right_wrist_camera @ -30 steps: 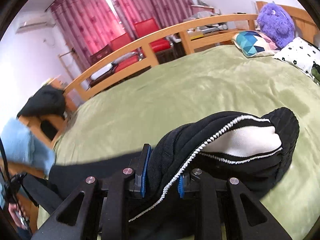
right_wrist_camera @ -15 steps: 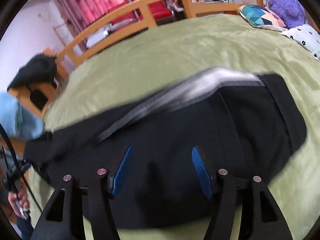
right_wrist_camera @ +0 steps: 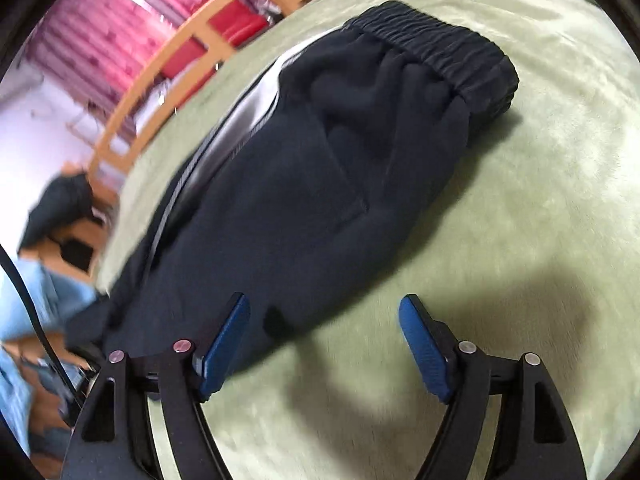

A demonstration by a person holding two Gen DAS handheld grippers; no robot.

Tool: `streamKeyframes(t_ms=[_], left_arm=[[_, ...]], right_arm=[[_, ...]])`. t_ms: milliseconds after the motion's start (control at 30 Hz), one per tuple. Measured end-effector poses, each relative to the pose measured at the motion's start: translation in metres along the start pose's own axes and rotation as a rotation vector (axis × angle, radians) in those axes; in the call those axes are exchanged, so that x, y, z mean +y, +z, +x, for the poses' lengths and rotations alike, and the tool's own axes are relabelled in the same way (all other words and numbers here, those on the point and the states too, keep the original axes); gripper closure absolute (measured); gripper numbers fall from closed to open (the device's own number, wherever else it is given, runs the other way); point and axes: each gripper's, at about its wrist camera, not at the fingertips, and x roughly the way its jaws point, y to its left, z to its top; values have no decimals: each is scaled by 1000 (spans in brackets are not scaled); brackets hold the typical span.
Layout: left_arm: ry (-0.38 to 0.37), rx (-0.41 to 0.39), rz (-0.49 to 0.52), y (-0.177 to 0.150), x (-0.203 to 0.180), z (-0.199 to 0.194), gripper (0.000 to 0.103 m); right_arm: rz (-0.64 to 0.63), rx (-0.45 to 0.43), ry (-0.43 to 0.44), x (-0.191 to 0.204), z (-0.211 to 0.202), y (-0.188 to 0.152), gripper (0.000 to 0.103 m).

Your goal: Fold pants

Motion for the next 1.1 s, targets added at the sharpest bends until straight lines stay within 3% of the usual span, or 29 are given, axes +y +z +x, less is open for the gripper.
streamKeyframes(t_ms=[167,200,233,267,300,467,600,767,1100], left_arm=[[30,-51,-79,8,-7,13,13],[55,-64,-89,8,-8,13,33],[102,-78,-90,8,-10,11,53],[134,-78,-81,9,-11,9,83],[133,-65,-73,10,-10,6,88],[56,-70,-82,-3,5,-37,94],[36,-93,-66,-34,14,-84,98],[-6,-73,-62,-74,34,-131,98],[-40,18,-27,-185,44,-181,98]], right_arm=[[31,-56,2,9,20,11,15],[28,-59,-3,13,27,13,25],[32,-76,-26,17,32,15,51],[41,-97,-62,21,37,22,66],[59,-106,-67,21,39,23,81],[100,-172,-56,26,12,9,89],[84,-157,-17,24,-30,-5,93],[40,-175,-37,13,-92,-32,93],[-15,-136,-84,-60,-201,-91,93]])
